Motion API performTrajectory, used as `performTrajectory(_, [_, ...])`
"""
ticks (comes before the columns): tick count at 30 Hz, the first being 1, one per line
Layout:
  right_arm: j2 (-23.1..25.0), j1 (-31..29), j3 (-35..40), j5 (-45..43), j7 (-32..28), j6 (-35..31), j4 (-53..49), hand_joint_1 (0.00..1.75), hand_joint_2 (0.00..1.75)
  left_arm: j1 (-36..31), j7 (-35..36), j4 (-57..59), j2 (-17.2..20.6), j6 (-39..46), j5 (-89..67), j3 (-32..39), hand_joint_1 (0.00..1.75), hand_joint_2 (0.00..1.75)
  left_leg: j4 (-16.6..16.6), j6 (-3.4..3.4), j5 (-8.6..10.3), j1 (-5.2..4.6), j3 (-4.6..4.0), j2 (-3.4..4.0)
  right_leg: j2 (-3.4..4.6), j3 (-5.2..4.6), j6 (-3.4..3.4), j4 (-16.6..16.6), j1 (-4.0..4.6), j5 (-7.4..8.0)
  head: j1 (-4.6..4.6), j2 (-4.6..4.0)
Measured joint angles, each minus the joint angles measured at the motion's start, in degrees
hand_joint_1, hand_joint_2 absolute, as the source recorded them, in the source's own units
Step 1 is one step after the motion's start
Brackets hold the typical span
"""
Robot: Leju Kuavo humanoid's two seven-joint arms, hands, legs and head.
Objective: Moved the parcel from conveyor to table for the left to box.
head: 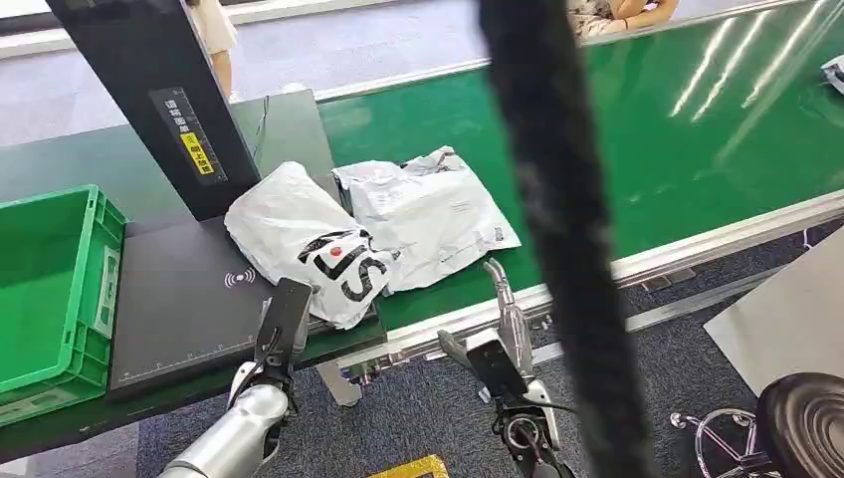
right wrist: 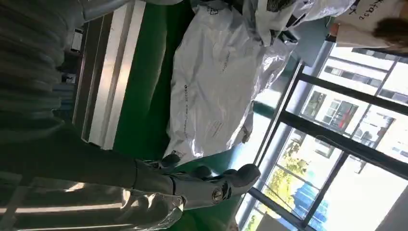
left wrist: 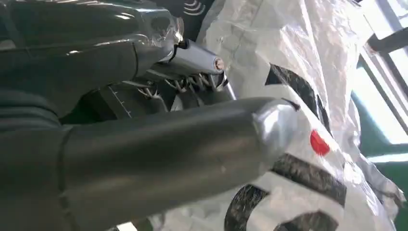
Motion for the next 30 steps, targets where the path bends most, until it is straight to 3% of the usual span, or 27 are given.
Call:
performTrajectory(14, [0.02, -9.10, 6.64, 3.91, 1.44, 2.25, 5.07, 0.00, 1.75, -1.52, -4.70, -0.18, -0.11, -3.12, -11.54, 0.35, 0.00, 0.00, 0.01, -0.01, 0.03, 0.00, 0.02, -0.03, -0.01, 0.00, 0.00, 0.01, 0.00, 0.01, 0.00, 0.00])
performTrajectory(24, [0.00, -9.79, 7.87, 2.84, 0.77, 2.01, 7.58, 0.00, 1.75, -2.77, -4.22, -0.87, -0.09, -3.41, -13.79, 1.73, 0.00, 0.00, 0.00, 0.00, 0.02, 0.00, 0.00, -0.01, -0.01, -0.01, 0.00, 0.00, 0.00, 0.00, 0.00, 0.00])
performTrajectory(30, [0.11, -9.29, 8.46, -0.53, -0.79, 0.92, 9.97, 0.00, 1.75, -3.60, -3.98, -1.71, -0.09, -4.90, -20.15, 6.58, 0.00, 0.00, 0.01, 0.00, 0.02, 0.00, 0.01, -0.02, -0.01, -0.01, 0.00, 0.01, 0.00, 0.01, 0.00, 0.00])
